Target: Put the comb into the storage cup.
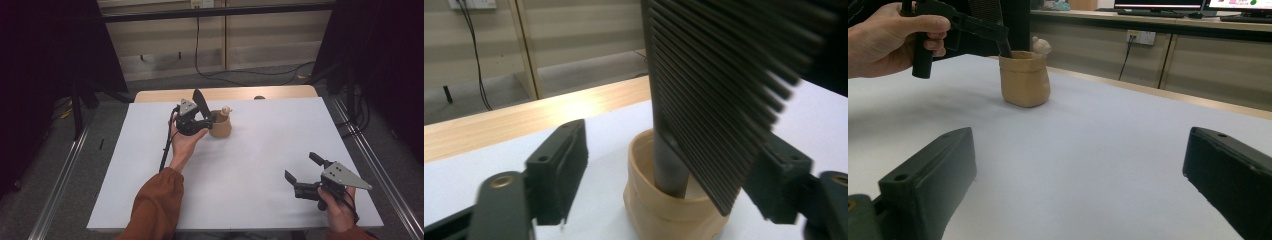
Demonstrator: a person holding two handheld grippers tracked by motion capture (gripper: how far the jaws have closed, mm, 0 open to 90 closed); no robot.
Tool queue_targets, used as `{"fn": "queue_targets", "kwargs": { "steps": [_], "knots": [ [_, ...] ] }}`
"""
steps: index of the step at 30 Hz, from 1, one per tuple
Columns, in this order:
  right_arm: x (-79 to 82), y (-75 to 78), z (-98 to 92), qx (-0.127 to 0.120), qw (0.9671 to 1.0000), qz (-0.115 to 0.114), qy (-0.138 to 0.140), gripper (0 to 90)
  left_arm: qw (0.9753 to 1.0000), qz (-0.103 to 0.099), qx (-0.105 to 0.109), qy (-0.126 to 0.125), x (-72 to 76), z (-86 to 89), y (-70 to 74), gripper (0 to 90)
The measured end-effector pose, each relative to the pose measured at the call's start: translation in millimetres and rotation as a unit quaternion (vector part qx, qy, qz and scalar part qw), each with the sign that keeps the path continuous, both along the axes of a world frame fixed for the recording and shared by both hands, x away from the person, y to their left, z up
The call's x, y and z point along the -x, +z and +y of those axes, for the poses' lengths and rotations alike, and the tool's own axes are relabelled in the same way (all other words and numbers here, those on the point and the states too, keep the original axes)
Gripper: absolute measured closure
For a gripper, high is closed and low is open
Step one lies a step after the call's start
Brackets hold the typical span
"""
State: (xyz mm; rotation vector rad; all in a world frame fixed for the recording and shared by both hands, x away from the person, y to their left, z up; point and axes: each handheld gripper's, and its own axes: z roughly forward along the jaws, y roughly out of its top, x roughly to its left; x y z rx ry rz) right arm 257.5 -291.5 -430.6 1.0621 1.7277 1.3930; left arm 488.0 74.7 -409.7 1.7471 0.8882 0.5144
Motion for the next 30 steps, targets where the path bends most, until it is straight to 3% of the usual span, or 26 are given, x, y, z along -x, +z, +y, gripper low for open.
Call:
{"fn": "queue_targets", "kwargs": {
  "steps": [3,18,25,30],
  "knots": [
    [-0.1,-0.1,0.0,0.0,1.0,0.0,0.001,0.1,1.0,0.001,0.008,0.003,0.6,0.1,0.3,14.4],
    [0.3,0.2,-0.1,-0.001,1.0,-0.001,-0.001,0.0,0.9993,-0.029,0.02,0.013,8.1,8.1,9.3,1.6],
    [0.2,0.2,-0.4,0.0,1.0,-0.001,-0.003,0.0,0.9989,-0.034,0.033,0.007,14.0,11.0,11.1,1.9],
    [0.4,0.3,-0.3,-0.001,1.0,-0.001,-0.002,0.0,0.9989,-0.035,0.031,0.007,17.9,15.2,12.1,1.8]
  ]
}}
